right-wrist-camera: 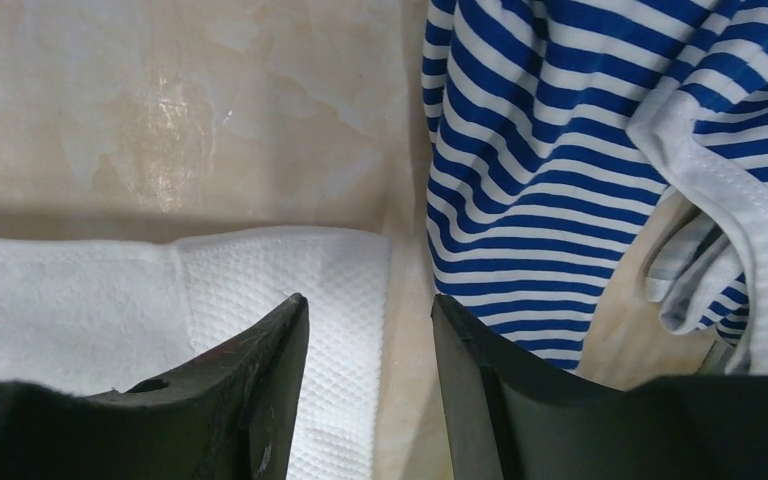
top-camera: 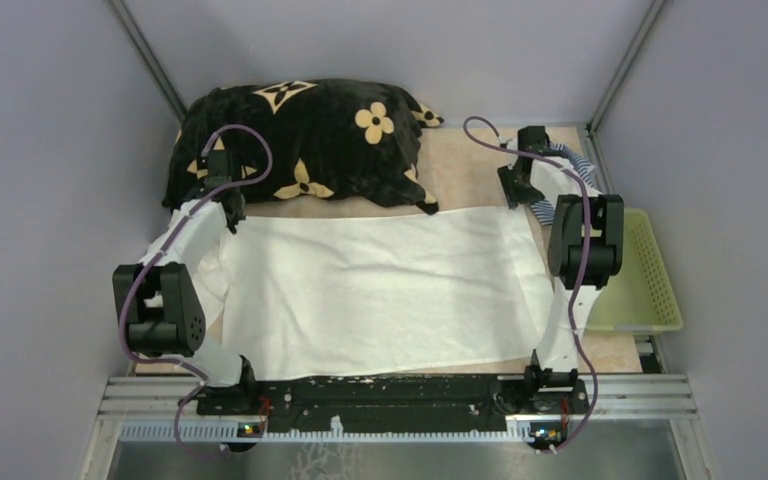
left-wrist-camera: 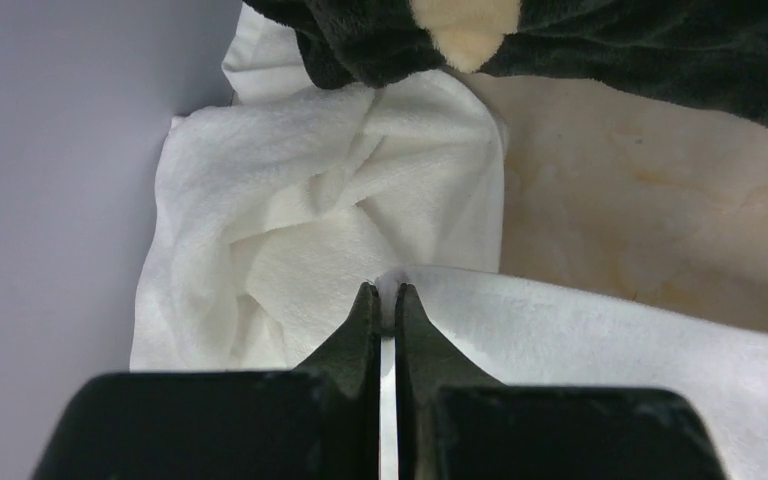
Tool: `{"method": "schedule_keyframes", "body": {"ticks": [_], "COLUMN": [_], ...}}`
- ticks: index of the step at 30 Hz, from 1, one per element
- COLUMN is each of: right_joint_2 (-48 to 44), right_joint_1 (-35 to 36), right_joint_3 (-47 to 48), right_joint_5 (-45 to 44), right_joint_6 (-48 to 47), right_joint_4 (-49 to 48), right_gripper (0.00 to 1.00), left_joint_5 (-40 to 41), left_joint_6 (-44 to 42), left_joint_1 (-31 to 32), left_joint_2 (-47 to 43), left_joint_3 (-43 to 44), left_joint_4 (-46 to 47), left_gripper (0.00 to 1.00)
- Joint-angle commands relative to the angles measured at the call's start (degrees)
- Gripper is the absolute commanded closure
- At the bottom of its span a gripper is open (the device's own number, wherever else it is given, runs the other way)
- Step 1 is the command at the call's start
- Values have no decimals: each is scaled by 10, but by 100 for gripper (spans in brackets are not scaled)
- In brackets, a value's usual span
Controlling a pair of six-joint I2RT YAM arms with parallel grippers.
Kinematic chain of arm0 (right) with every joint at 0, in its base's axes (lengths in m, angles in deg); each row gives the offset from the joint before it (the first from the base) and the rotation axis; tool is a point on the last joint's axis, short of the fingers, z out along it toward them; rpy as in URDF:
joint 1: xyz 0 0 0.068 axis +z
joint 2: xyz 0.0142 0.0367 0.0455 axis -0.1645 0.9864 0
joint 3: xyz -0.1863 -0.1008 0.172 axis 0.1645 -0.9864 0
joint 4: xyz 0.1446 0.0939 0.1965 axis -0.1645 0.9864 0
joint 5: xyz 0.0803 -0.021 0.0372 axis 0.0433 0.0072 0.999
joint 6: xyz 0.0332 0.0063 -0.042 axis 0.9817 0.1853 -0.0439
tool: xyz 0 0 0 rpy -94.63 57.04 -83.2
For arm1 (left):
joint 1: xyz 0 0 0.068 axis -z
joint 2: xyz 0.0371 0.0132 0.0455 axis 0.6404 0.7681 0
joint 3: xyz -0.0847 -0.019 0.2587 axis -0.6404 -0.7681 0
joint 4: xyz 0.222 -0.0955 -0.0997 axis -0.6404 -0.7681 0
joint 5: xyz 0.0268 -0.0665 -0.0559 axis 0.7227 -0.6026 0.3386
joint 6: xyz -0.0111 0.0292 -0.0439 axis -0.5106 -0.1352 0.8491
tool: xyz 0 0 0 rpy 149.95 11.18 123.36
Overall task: Roll the towels
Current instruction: Fold the towel at the center of the board.
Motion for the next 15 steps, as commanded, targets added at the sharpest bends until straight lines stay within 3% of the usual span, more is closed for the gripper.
{"method": "schedule_keyframes", "body": {"ticks": [1,15], "right_joint_2": [9,50], "right_joint_1": [-1,-14], "right_joint_3": [16,47], "right_joint_5": [18,60], "right_joint_6": [-6,-42], "right_joint_4": [-15,-8], "right_gripper": [51,57], "left_joint_5": [-12,-26], "left_joint_6": [8,10], "left_joint_1": [-1,-2], "left_joint_2": [-20,-20], "left_joint_3": [-2,3], "left_joint_4": [9,6], "left_gripper": [100,100]}}
